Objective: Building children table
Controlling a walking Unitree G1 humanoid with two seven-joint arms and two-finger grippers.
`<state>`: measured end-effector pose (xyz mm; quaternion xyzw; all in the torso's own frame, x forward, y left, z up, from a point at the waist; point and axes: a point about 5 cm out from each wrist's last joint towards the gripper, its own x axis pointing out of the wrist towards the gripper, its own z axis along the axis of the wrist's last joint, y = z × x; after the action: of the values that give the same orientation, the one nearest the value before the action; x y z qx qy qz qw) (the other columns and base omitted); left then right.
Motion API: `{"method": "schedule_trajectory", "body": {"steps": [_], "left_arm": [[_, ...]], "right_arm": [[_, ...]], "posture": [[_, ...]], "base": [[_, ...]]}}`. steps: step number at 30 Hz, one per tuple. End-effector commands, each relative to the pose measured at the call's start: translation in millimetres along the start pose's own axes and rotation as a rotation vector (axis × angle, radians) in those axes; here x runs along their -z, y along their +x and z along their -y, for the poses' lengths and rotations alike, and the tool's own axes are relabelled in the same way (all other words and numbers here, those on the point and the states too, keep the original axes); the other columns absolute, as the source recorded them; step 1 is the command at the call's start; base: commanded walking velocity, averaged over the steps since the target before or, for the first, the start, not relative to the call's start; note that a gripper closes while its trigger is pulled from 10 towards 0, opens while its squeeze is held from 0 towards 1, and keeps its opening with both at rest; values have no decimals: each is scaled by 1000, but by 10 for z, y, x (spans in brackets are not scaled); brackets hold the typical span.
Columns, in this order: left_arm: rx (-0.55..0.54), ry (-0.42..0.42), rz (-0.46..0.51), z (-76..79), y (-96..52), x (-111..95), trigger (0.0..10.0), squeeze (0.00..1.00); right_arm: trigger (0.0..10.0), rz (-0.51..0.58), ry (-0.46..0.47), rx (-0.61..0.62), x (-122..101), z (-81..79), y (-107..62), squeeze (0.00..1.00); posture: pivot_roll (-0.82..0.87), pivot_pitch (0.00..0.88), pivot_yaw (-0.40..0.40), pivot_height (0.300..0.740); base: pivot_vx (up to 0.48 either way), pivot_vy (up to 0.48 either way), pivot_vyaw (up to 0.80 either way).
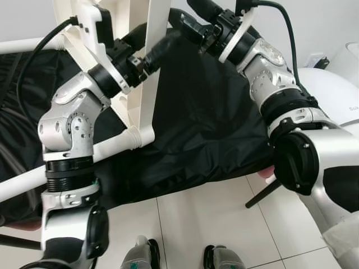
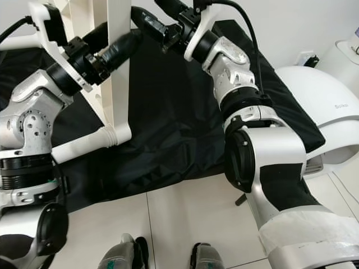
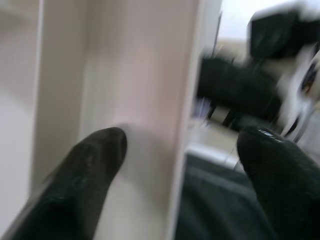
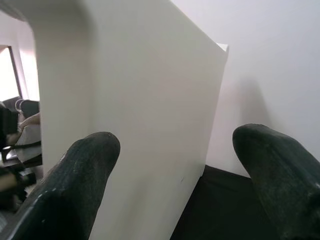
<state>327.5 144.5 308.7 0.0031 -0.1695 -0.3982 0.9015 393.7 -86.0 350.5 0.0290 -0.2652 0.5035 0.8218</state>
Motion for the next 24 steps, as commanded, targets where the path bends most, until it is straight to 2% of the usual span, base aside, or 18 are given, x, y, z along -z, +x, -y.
{"method": "schedule_trajectory", "body": {"steps": [1,4,7,9,10,11,12,18,20,24], "left_arm": [[-236,2,-115,-146,-73,203,10000,1000],[-283,209,-296,-248,-261,291,10000,1000],[-293,242,-323,-269,-302,295,10000,1000],[-306,299,-373,-302,-376,284,10000,1000],[-310,320,-390,-311,-397,279,10000,690],[-313,337,-400,-316,-423,259,10000,106],[-310,358,-410,-313,-452,233,10000,0],[-295,401,-437,-304,-538,180,10000,0],[-262,440,-484,-279,-613,192,10000,0],[-222,451,-532,-218,-704,229,10000,0]], "right_arm": [[10000,3,-8,-36,20,-35,-4,0],[10000,-26,-2,-29,143,-20,-167,0],[10000,-35,-3,-24,177,-17,-214,0],[10000,-44,7,-2,242,0,-323,0],[10000,-47,11,5,261,4,-360,0],[10000,-52,15,15,286,10,-408,0],[10000,-58,17,21,309,13,-460,0],[10000,-76,27,36,372,11,-603,0],[10000,-96,34,43,427,-10,-702,0],[10000,-126,45,51,504,-55,-833,0]], "posture": [[-26,97,-34,740],[-24,105,-33,740],[-23,106,-33,740],[-9,110,-37,740],[-9,110,-37,740],[-4,113,-38,740],[2,116,-42,740],[12,120,-47,740],[14,126,-50,740],[25,132,-54,740]], "base": [[0,0,0],[0,0,0],[0,0,0],[0,0,0],[0,0,0],[0,0,0],[0,0,0],[0,0,0],[0,0,0],[0,0,0]]}}
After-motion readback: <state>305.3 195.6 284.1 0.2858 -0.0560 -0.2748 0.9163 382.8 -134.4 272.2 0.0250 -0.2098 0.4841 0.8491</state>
